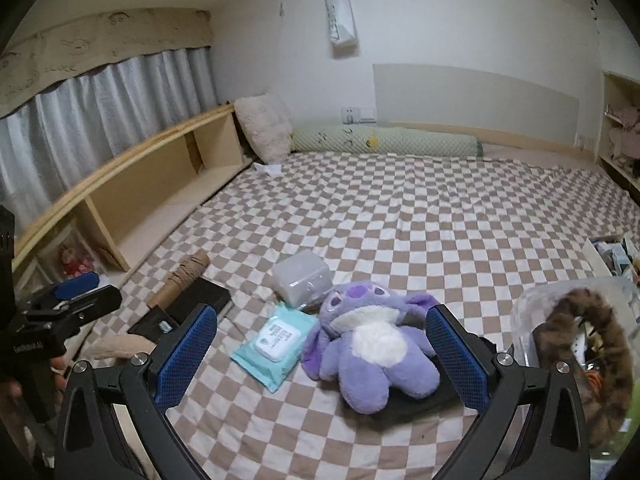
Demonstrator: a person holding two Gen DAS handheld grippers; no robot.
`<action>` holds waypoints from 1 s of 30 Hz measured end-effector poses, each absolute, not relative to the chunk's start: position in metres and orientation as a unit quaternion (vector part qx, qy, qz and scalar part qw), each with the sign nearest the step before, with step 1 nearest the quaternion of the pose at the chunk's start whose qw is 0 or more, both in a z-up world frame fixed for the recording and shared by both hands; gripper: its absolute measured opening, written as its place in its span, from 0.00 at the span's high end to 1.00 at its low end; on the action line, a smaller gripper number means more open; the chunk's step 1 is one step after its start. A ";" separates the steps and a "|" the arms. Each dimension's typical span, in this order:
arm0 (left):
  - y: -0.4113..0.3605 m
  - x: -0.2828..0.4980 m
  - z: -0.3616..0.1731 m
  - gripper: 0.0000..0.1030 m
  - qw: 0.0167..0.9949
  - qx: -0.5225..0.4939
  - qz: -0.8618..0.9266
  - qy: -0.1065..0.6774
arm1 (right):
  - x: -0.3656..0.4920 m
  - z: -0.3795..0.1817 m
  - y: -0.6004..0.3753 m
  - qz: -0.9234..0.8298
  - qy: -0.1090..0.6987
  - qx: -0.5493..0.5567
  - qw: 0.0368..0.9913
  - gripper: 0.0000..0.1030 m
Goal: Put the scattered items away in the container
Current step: 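Move the left tool down to the teal wipes pack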
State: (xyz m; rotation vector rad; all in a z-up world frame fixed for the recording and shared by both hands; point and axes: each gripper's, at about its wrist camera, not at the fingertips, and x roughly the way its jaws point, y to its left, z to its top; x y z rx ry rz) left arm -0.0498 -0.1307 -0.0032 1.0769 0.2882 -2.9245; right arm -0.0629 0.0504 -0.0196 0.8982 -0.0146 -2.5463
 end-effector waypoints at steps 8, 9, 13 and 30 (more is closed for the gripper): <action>-0.102 -0.106 -0.078 0.00 -0.009 0.450 -0.893 0.005 | -0.083 -0.059 0.064 -0.904 0.012 0.370 0.212 0.00; -0.099 -0.112 -0.088 0.00 -0.009 0.462 -0.887 -0.004 | -0.084 -0.063 0.066 -0.904 0.013 0.373 0.210 0.00; -0.091 -0.139 -0.125 0.00 0.000 0.502 -0.864 -0.029 | -0.091 -0.085 0.076 -0.891 0.005 0.406 0.205 0.00; -0.092 -0.201 -0.207 0.00 0.016 0.574 -0.815 -0.084 | -0.116 -0.121 0.078 -0.869 0.017 0.452 0.200 0.00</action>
